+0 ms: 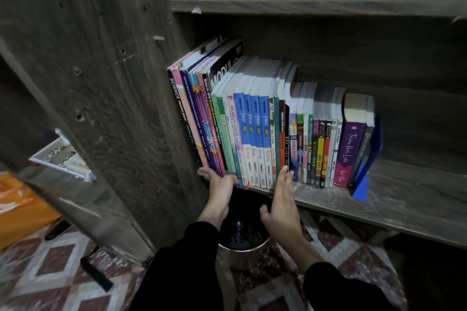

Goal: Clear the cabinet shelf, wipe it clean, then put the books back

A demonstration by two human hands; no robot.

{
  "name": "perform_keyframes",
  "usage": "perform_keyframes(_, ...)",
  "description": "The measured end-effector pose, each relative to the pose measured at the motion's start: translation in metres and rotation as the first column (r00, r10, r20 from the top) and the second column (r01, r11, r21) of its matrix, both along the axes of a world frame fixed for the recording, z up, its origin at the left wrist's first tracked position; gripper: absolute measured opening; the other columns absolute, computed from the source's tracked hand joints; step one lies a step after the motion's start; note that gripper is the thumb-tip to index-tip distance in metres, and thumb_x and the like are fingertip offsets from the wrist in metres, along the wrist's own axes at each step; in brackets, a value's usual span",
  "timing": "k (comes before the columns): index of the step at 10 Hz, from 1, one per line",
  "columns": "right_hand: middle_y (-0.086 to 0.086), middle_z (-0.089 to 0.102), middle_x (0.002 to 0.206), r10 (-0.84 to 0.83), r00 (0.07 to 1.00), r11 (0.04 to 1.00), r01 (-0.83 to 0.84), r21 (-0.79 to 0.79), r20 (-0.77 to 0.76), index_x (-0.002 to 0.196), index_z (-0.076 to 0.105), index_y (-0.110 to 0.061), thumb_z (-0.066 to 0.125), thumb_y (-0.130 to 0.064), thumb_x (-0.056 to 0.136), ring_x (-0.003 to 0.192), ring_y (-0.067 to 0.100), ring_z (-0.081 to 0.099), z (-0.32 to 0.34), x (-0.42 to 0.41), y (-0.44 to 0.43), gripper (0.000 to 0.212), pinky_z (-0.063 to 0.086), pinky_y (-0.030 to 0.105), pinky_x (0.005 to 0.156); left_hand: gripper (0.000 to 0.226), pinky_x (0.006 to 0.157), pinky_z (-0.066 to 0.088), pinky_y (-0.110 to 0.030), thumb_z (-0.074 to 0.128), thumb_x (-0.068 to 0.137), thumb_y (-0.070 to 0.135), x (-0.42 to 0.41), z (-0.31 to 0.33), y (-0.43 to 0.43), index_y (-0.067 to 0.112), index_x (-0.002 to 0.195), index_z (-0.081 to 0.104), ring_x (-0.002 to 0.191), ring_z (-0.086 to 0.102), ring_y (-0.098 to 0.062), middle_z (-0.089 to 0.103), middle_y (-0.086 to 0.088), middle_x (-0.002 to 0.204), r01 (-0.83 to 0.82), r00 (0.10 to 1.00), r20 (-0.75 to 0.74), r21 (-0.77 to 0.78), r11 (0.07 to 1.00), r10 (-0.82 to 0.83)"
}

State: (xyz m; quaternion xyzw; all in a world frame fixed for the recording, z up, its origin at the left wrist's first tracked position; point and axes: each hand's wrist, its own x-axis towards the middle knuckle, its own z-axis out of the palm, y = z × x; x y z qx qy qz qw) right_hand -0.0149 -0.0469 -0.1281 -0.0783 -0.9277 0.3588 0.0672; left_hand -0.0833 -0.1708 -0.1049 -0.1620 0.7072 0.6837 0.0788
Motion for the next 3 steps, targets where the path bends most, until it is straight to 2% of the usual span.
perform_keyframes(1, 0.006, -0.02, 0.158, 0.025, 1.0, 0.999, -0.026, 0.037, 0.017, 0.136, -0.038, -0.028, 0.052, -0.01, 0.088, 0.148, 0.02, -0.008, 0.003, 0.005, 0.008, 0.104, 0.007, 0.033, 0.119, 0.105, 0.118, 0.019, -0.041, 0.057, 0.084, 0.003, -0.001, 0.001, 0.0, 0.008, 0.145, -0.028, 0.147, 0.0, -0.023, -0.03, -0.006, 0.154, 0.023, 1.0, 0.017, -0.036, 0.999, -0.023)
perform_keyframes(2, 0.001, -0.01, 0.16, 0.07, 0.998, 0.997, -0.07, 0.023, 0.005, 0.148, -0.022, -0.028, 0.05, -0.008, 0.089, 0.148, 0.017, 0.001, 0.009, 0.01, 0.019, 0.095, 0.015, 0.03, 0.117, 0.106, 0.118, 0.018, -0.036, 0.06, 0.084, 0.007, 0.003, 0.008, 0.009, 0.01, 0.146, -0.025, 0.146, 0.007, -0.023, -0.027, -0.009, 0.155, 0.075, 0.997, 0.021, -0.012, 0.997, -0.075)
perform_keyframes(3, 0.001, 0.004, 0.161, 0.046, 0.998, 0.998, -0.045, 0.032, -0.032, 0.153, 0.011, -0.028, 0.047, 0.004, 0.085, 0.143, 0.02, 0.026, 0.017, 0.023, 0.038, 0.084, 0.032, 0.019, 0.101, 0.106, 0.116, 0.025, -0.039, 0.065, 0.075, 0.019, 0.021, -0.005, 0.014, 0.022, 0.152, -0.008, 0.143, 0.022, -0.024, 0.008, -0.01, 0.16, 0.177, 0.984, 0.016, -0.049, 0.983, -0.176)
